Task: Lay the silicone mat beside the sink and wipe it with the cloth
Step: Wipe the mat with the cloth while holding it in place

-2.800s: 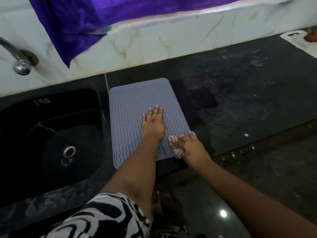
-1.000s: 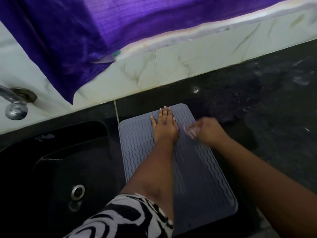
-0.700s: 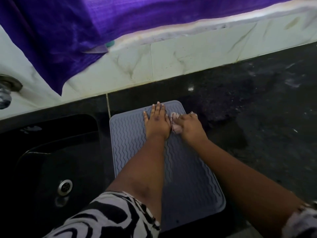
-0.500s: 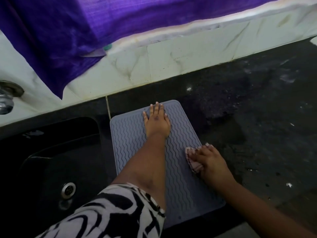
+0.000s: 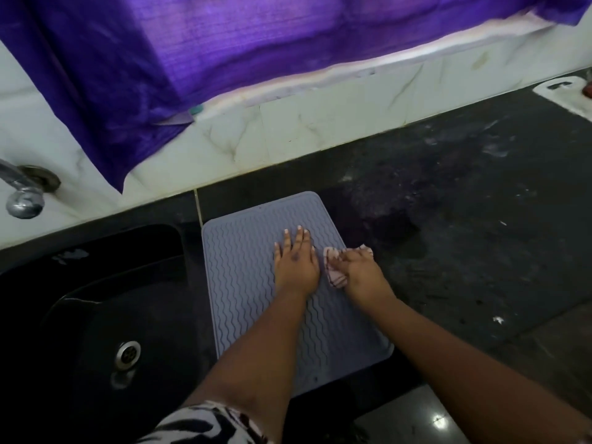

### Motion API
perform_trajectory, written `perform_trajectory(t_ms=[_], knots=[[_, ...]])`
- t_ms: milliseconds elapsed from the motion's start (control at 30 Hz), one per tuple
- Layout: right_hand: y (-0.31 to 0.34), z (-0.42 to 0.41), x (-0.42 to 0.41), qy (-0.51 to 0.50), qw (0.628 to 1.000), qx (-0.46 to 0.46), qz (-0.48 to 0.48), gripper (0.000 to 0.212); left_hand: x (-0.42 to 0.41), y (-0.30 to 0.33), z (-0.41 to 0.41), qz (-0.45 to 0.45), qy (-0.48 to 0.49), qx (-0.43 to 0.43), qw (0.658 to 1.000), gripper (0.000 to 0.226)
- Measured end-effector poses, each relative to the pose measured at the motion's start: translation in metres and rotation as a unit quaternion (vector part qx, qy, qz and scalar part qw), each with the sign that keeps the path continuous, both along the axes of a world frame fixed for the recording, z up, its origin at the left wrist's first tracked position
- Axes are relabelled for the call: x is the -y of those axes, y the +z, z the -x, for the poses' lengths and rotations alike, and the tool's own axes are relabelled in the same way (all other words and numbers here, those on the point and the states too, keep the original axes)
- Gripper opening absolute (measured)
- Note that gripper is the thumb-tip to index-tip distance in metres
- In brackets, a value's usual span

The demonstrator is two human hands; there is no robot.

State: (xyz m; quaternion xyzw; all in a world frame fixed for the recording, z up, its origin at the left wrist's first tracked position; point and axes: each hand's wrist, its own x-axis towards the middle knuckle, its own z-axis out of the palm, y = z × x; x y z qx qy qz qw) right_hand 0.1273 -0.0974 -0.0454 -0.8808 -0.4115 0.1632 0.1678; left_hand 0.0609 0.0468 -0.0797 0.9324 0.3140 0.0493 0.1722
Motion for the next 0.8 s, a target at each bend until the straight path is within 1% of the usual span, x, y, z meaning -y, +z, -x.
perform_trajectory(t_ms=[100, 167, 200, 233, 267, 300, 367, 433, 467, 500, 567, 633, 700, 800], knots=[[0.004, 0.022, 0.042, 0.005, 1.000, 0.013, -0.005, 0.040, 0.001, 0.001, -0.006, 0.003, 0.012, -0.005, 1.000, 0.055], [0.009, 0.041, 0.070, 0.012, 1.000, 0.011, 0.009, 0.037, 0.004, 0.001, -0.004, -0.003, 0.013, -0.006, 1.000, 0.055], [0.013, 0.045, 0.078, 0.015, 0.999, -0.002, 0.039, 0.035, 0.004, 0.002, -0.004, -0.006, 0.011, -0.013, 1.000, 0.055], [0.021, 0.044, 0.081, 0.006, 0.997, -0.028, 0.078, 0.030, 0.004, 0.004, -0.004, -0.014, 0.006, -0.025, 1.000, 0.056], [0.031, 0.040, 0.079, -0.015, 0.993, -0.065, 0.095, 0.025, 0.004, 0.006, -0.004, -0.026, 0.002, -0.035, 0.999, 0.056], [0.040, 0.033, 0.072, -0.034, 0.991, -0.101, 0.085, 0.021, 0.006, 0.009, -0.005, -0.035, 0.001, -0.038, 0.999, 0.056], [0.051, 0.020, 0.054, -0.055, 0.990, -0.127, 0.005, 0.020, 0.018, 0.014, -0.001, -0.021, 0.012, -0.021, 0.999, 0.055], [0.050, 0.014, 0.035, -0.049, 0.992, -0.111, -0.045, 0.023, 0.035, 0.011, 0.013, -0.008, 0.032, 0.005, 0.999, 0.054], [0.045, 0.015, 0.027, -0.037, 0.994, -0.099, -0.038, 0.027, 0.044, 0.008, 0.023, -0.003, 0.034, 0.008, 0.999, 0.053], [0.035, 0.019, 0.024, -0.025, 0.996, -0.082, -0.008, 0.032, 0.050, 0.005, 0.033, 0.003, 0.031, 0.003, 1.000, 0.053], [0.014, 0.033, 0.031, 0.003, 0.999, -0.010, 0.051, 0.044, 0.056, -0.002, 0.045, 0.004, 0.022, -0.012, 1.000, 0.055], [0.002, 0.045, 0.047, 0.011, 0.998, 0.045, 0.041, 0.051, 0.054, -0.002, 0.046, 0.006, 0.019, -0.017, 1.000, 0.056], [0.001, 0.052, 0.064, 0.015, 0.998, 0.050, 0.031, 0.050, 0.054, -0.003, 0.041, 0.009, 0.021, -0.024, 0.999, 0.057], [0.007, 0.072, 0.093, 0.010, 0.998, 0.038, 0.058, 0.048, 0.055, -0.006, 0.041, 0.013, 0.031, -0.028, 0.999, 0.057]])
